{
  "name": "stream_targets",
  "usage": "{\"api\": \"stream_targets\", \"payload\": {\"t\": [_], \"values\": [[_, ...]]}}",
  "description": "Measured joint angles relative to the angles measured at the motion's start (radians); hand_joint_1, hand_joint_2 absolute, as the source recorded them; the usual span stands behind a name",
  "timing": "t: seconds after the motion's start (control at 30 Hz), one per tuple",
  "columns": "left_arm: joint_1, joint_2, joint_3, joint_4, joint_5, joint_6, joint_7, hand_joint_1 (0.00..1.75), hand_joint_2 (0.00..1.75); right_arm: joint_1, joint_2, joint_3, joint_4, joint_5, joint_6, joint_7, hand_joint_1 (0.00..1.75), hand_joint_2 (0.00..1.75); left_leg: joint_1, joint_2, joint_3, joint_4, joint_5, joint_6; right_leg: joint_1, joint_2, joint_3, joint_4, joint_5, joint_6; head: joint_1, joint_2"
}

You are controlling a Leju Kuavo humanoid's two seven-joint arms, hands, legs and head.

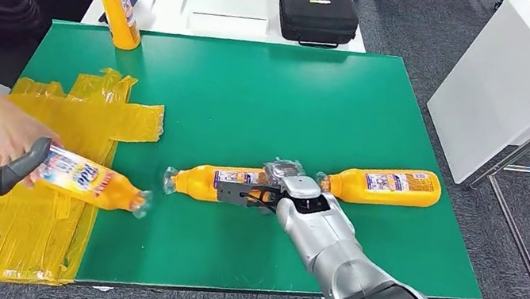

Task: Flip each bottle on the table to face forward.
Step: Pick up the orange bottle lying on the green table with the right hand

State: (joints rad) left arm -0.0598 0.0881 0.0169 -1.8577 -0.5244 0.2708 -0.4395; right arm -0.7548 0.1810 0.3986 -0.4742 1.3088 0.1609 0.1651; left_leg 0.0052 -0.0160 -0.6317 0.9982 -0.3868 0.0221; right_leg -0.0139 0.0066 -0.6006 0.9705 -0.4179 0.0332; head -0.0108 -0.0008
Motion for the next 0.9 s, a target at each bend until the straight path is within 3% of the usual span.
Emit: {"api": "stream_targets", "payload": {"t": [0.13,0.2,0.33,0.4,0.53,0.73,0.9], "values": [[-0.007,0.010,-0.002,0.015,0.103,-0.043,0.014,0.00,0.00,0.000,0.004,-0.002,0.012,-0.010,-0.068,-0.021,1.75,1.75,0.000,0.001,0.001,0.000,0.000,0.000,0.000,0.001,0.000,0.000,0.000,0.000,0.000,0.000],[-0.015,0.019,0.001,0.036,0.268,-0.142,0.055,0.00,0.00,0.009,0.006,-0.016,0.003,-0.076,-0.112,-0.072,1.75,1.75,0.000,0.002,0.000,0.000,0.000,0.000,0.000,0.002,0.000,0.000,0.001,0.000,0.000,0.000],[-0.023,0.040,0.025,0.090,0.729,-0.362,0.110,0.00,0.00,0.080,0.024,-0.094,-0.169,-0.465,-0.097,-0.244,1.75,1.75,0.000,0.003,-0.003,0.000,0.001,-0.001,0.001,0.003,-0.004,0.001,0.003,-0.003,0.000,0.000],[-0.028,0.055,0.030,0.109,0.850,-0.396,0.112,0.00,0.00,0.119,0.034,-0.127,-0.326,-0.676,-0.066,-0.252,1.75,1.75,0.000,0.003,-0.004,0.000,0.001,-0.001,0.001,0.003,-0.005,0.001,0.002,-0.003,0.000,0.000],[-0.034,0.081,0.027,0.129,0.916,-0.397,0.115,0.00,1.75,0.156,0.032,-0.138,-0.538,-0.826,-0.065,-0.227,1.75,1.75,0.001,0.003,-0.005,0.000,0.000,-0.001,0.001,0.003,-0.007,0.001,0.002,-0.003,0.000,0.000],[-0.082,0.121,-0.040,0.170,1.063,-0.377,0.110,0.00,1.75,0.167,0.042,-0.110,-0.676,-0.928,-0.162,-0.242,1.75,1.75,0.001,0.005,-0.008,0.000,0.001,-0.001,0.000,0.004,-0.009,0.001,0.002,-0.003,0.000,0.000],[-0.195,0.163,-0.179,0.253,1.239,-0.353,0.100,0.00,1.75,0.093,0.088,-0.009,-0.632,-0.925,-0.242,-0.219,1.75,1.75,0.001,0.005,-0.008,0.000,0.002,-0.002,0.002,0.004,-0.009,0.001,0.003,-0.003,0.000,0.000]]}}
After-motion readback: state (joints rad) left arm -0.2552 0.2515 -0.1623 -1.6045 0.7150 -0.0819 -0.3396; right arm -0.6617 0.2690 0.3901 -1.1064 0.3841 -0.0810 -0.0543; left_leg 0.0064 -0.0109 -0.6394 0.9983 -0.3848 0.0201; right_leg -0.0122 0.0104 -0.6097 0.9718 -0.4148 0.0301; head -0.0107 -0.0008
